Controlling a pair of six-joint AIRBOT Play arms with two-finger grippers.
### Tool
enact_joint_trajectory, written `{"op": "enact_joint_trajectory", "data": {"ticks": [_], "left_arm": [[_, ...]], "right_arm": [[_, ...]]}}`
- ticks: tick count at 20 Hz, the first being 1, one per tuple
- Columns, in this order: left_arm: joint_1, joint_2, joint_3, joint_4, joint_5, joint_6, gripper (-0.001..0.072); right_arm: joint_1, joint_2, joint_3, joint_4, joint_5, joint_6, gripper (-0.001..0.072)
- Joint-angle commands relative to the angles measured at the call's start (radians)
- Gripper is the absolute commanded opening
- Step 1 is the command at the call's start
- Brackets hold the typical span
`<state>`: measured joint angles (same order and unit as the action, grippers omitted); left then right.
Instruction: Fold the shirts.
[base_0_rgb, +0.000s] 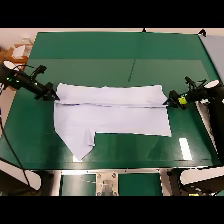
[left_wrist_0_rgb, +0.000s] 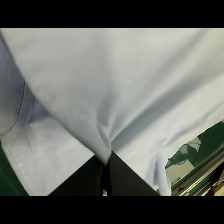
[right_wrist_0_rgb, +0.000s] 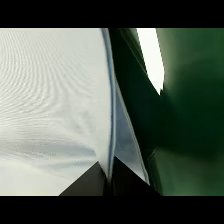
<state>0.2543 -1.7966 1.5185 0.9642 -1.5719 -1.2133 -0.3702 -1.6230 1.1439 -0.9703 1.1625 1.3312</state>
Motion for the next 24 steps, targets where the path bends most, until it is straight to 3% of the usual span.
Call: {"op": "enact_joint_trajectory", "data": {"ticks": [1,3,4,5,6,7,10,13,15,20,24], "left_arm": [[0.001,-0.001,-0.016,0.026,-0.016,-0.037,0.0024],[0.001,-0.001,-0.016,0.026,-0.015,-0.041,0.0024],[0.001,-0.001,-0.016,0.026,-0.014,-0.044,0.0027],[0.001,-0.001,-0.016,0.026,-0.014,-0.051,0.0131],[0.001,-0.001,-0.016,0.026,-0.015,-0.081,0.0353],[0.001,0.0,-0.016,0.026,-0.019,-0.105,0.0469],[0.001,0.018,-0.024,0.093,-0.073,-0.174,0.0464],[0.003,0.168,-0.177,0.176,-0.05,-0.192,0.0464],[0.003,0.338,-0.368,0.208,0.009,-0.192,0.0464],[0.003,0.785,-0.876,0.198,0.222,-0.288,0.0466],[0.0,0.937,-1.115,0.075,0.345,-0.322,0.0465]], "right_arm": [[0.001,0.001,-0.006,-0.003,-0.006,0.001,0.0015],[0.002,0.001,-0.006,-0.003,-0.005,0.002,0.0041],[0.001,0.001,-0.006,-0.003,0.0,0.001,0.0222],[0.0,0.001,-0.003,-0.003,0.01,0.001,0.0385],[-0.005,0.002,0.004,-0.003,0.031,0.002,0.0399],[-0.014,0.01,0.008,-0.003,0.052,0.012,0.0399],[-0.062,0.077,-0.004,-0.004,0.12,0.02,0.0397],[-0.121,0.227,-0.117,-0.013,0.136,0.02,0.0386],[-0.161,0.364,-0.265,-0.014,0.136,0.046,0.0323],[-0.212,0.703,-0.684,-0.006,0.02,0.102,0.0322],[-0.212,0.76,-0.842,0.092,-0.105,0.071,0.0332]]}}
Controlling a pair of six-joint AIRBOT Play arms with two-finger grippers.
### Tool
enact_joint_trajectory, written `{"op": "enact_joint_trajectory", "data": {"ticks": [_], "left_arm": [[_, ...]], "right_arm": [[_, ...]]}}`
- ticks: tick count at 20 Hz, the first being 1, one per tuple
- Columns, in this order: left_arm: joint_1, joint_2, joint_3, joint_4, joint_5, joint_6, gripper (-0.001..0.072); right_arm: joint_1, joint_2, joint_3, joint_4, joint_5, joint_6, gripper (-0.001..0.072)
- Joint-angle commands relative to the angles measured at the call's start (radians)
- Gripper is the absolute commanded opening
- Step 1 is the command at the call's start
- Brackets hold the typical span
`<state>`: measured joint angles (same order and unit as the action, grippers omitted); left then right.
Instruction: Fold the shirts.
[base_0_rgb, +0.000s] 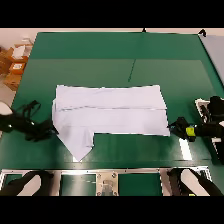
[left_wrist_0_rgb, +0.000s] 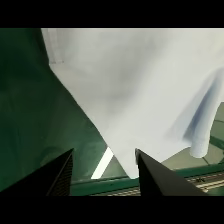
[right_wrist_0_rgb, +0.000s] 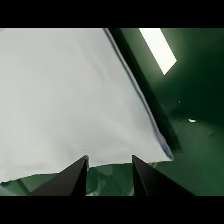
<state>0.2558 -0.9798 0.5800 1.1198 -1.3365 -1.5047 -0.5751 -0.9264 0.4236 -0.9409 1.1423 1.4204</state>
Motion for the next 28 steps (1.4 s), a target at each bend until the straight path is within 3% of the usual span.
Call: {"op": "enact_joint_trajectory", "data": {"ticks": [1,6,8,9,10,11,12,14,17,19,21,22,23,24,25,26,28], "left_arm": [[-0.002,0.117,-0.215,-0.109,0.143,-0.031,0.0465],[-0.002,0.113,-0.352,-0.325,0.342,0.061,0.0464],[-0.002,0.113,-0.39,-0.373,0.41,0.074,0.0432],[-0.002,0.113,-0.398,-0.401,0.441,0.099,0.0327],[-0.002,0.113,-0.398,-0.437,0.451,0.126,0.0277],[-0.002,0.113,-0.398,-0.482,0.454,0.163,0.012],[-0.002,0.113,-0.394,-0.523,0.45,0.21,0.0025],[-0.002,0.113,-0.375,-0.549,0.434,0.242,0.0024],[-0.002,0.114,-0.335,-0.524,0.377,0.258,0.0024],[-0.002,0.114,-0.314,-0.497,0.36,0.257,0.0024],[-0.002,0.114,-0.297,-0.476,0.35,0.257,0.0023],[-0.002,0.114,-0.291,-0.475,0.346,0.257,0.0023],[-0.002,0.114,-0.29,-0.476,0.344,0.257,0.0023],[-0.002,0.114,-0.29,-0.475,0.336,0.257,0.0023],[-0.002,0.114,-0.29,-0.475,0.327,0.257,0.0023],[-0.002,0.114,-0.29,-0.472,0.318,0.257,0.0023],[-0.002,0.114,-0.29,-0.468,0.311,0.272,0.0023]], "right_arm": [[-0.003,0.062,-0.14,0.088,-0.093,-0.036,0.0332],[0.111,0.044,-0.171,0.139,-0.203,-0.044,0.0334],[0.168,0.027,-0.171,0.168,-0.248,-0.043,0.0403],[0.189,0.017,-0.171,0.172,-0.265,-0.04,0.0403],[0.194,0.009,-0.171,0.175,-0.272,-0.04,0.0403],[0.193,0.01,-0.172,0.172,-0.275,-0.04,0.0403],[0.191,0.01,-0.171,0.172,-0.277,-0.04,0.0402],[0.191,0.01,-0.171,0.171,-0.282,-0.04,0.0399],[0.191,0.01,-0.171,0.171,-0.282,-0.04,0.0345],[0.191,0.01,-0.171,0.171,-0.3,-0.04,0.0117],[0.191,0.01,-0.171,0.17,-0.309,-0.041,0.0016],[0.191,0.01,-0.171,0.166,-0.307,-0.041,0.0016],[0.19,0.01,-0.17,0.166,-0.294,-0.041,0.0019],[0.19,0.01,-0.161,0.163,-0.256,-0.042,0.0136],[0.19,0.01,-0.137,0.134,-0.197,-0.043,0.0361],[0.188,0.01,-0.097,0.08,-0.122,-0.031,0.0394],[0.155,0.011,-0.002,-0.037,0.036,0.033,0.0393]]}}
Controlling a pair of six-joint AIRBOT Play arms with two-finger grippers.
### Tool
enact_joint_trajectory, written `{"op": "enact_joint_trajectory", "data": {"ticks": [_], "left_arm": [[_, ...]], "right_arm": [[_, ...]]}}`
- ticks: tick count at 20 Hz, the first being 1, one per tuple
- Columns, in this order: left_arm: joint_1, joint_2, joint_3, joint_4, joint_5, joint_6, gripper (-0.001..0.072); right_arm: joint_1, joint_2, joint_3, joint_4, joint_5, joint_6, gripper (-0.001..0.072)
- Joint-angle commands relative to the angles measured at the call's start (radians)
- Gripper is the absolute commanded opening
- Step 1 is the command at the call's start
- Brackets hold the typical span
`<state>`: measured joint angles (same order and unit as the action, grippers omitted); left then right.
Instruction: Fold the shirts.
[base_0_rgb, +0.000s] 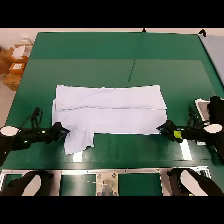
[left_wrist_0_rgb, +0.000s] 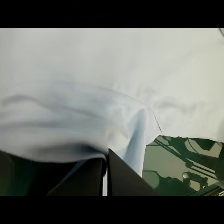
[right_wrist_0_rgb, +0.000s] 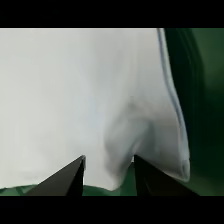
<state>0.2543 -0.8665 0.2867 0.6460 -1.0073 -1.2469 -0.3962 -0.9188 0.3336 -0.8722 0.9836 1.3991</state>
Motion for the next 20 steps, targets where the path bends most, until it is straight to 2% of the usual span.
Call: {"op": "enact_joint_trajectory", "data": {"ticks": [1,3,4,5,6,12,16,18,19,20], "left_arm": [[0.0,0.001,0.003,0.006,-0.019,0.021,0.0023],[0.0,0.001,0.003,0.005,-0.019,0.026,0.0023],[0.0,0.001,0.003,0.005,-0.018,0.026,0.0024],[0.0,0.001,0.003,0.005,-0.018,0.026,0.0023],[0.0,0.001,0.003,0.005,-0.013,0.026,0.0024],[0.0,0.001,0.003,0.005,0.001,0.026,0.0024],[0.0,0.001,0.003,0.005,0.005,0.026,0.0024],[0.0,0.001,0.003,0.004,0.004,0.027,0.0024],[0.0,0.001,0.003,0.002,0.005,0.037,0.0024],[0.0,0.001,0.005,0.001,0.003,0.046,0.0023]], "right_arm": [[-0.044,0.009,0.13,-0.148,0.258,0.079,0.0393],[-0.064,0.046,0.161,-0.185,0.333,0.116,0.0409],[-0.058,0.075,0.143,-0.178,0.343,0.127,0.0441],[-0.05,0.104,0.109,-0.167,0.328,0.139,0.046],[-0.041,0.133,0.06,-0.148,0.282,0.143,0.0514],[-0.037,0.153,-0.183,0.069,-0.095,0.167,0.0514],[0.008,0.14,-0.206,0.228,-0.285,0.149,0.0511],[0.045,0.131,-0.206,0.259,-0.338,0.149,0.0508],[0.051,0.132,-0.206,0.26,-0.34,0.149,0.0488],[0.051,0.133,-0.206,0.259,-0.326,0.147,0.0405]]}}
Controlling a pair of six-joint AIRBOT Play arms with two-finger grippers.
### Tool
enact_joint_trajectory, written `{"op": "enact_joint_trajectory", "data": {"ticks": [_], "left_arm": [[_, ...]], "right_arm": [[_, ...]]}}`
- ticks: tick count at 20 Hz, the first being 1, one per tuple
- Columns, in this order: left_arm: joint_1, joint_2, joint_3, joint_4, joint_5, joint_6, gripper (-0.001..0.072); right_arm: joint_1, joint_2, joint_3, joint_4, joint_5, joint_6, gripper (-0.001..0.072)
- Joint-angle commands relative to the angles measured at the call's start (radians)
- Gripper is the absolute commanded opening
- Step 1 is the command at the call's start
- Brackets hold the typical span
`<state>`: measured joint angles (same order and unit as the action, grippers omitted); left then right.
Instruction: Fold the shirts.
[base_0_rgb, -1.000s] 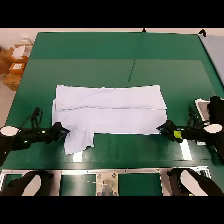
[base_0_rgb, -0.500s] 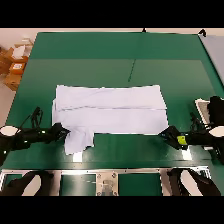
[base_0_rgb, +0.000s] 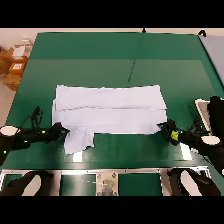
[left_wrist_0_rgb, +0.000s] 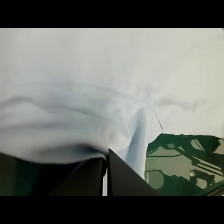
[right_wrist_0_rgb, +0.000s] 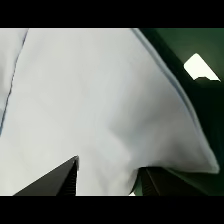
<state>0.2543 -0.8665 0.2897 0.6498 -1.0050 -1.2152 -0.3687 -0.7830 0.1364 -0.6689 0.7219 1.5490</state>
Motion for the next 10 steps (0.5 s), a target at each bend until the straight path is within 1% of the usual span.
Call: {"op": "enact_joint_trajectory", "data": {"ticks": [1,2,3,4,6,7,8,10], "left_arm": [[0.0,0.001,0.01,0.002,-0.008,0.017,0.0023],[0.0,0.003,0.025,0.002,-0.032,0.016,0.0023],[0.0,0.005,0.045,0.002,-0.061,0.016,0.0023],[0.0,0.005,0.073,0.011,-0.104,0.012,0.0022],[0.0,0.006,0.13,0.119,-0.19,-0.055,0.0022],[0.0,0.006,0.151,0.18,-0.24,-0.091,0.0022],[0.0,0.006,0.161,0.21,-0.283,-0.105,0.0022],[0.0,0.006,0.161,0.211,-0.351,-0.116,0.0023]], "right_arm": [[0.023,-0.003,-0.008,0.056,-0.044,-0.029,0.0233],[0.023,-0.003,-0.007,0.056,-0.019,-0.061,0.0056],[0.022,-0.003,-0.004,0.055,0.01,-0.086,0.0016],[0.021,-0.003,0.005,0.05,0.039,-0.113,0.0015],[0.021,-0.002,0.052,-0.036,0.119,-0.119,0.0014],[0.021,-0.002,0.086,-0.103,0.165,-0.104,0.0014],[0.021,-0.002,0.126,-0.183,0.218,-0.071,0.0014],[0.021,0.003,0.196,-0.343,0.315,0.005,0.0014]]}}
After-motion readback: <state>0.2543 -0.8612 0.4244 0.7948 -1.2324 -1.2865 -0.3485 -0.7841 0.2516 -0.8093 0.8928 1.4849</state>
